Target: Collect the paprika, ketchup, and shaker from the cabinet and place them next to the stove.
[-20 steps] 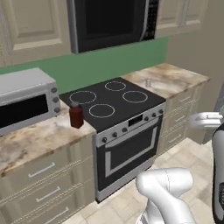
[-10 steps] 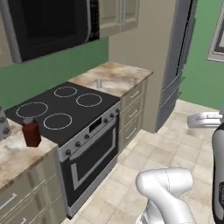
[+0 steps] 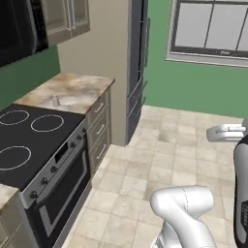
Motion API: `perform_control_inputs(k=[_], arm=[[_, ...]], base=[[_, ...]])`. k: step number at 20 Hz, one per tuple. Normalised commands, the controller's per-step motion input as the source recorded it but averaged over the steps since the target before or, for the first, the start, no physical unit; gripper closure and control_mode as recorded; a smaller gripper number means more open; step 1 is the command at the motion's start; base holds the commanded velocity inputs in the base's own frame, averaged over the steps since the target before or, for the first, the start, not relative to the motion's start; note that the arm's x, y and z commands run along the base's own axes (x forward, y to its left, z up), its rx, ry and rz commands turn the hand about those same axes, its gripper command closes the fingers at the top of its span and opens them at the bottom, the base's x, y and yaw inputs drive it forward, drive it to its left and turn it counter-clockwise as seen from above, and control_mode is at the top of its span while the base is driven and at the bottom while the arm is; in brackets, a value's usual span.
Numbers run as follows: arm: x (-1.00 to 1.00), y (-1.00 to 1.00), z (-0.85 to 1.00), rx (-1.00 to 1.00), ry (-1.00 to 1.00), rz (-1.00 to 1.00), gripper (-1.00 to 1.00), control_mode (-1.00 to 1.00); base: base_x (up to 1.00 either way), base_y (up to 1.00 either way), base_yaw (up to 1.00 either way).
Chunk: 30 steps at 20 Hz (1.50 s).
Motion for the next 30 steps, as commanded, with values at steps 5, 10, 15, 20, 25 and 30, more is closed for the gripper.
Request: perform_control_inputs(k=[5, 10, 15, 20, 25, 30], arm=[[0.00, 0.00, 0.00, 0.00, 0.00, 0.00, -1.00, 1.00], [0.00, 0.00, 0.00, 0.00, 0.00, 0.00, -1.00, 1.00], [0.00, 0.00, 0.00, 0.00, 0.00, 0.00, -1.00, 1.00], [0.00, 0.00, 0.00, 0.00, 0.00, 0.00, -1.00, 1.00], [0.00, 0.00, 0.00, 0.00, 0.00, 0.00, -1.00, 1.00], [0.00, 0.00, 0.00, 0.00, 0.00, 0.00, -1.00, 1.00]], base=[[0.00, -0.57, -0.48], [0.00, -0.50, -0.50], [0.00, -0.40, -0.50], [0.00, -0.37, -0.50], [0.00, -0.35, -0.48], [0.00, -0.23, -0.46]])
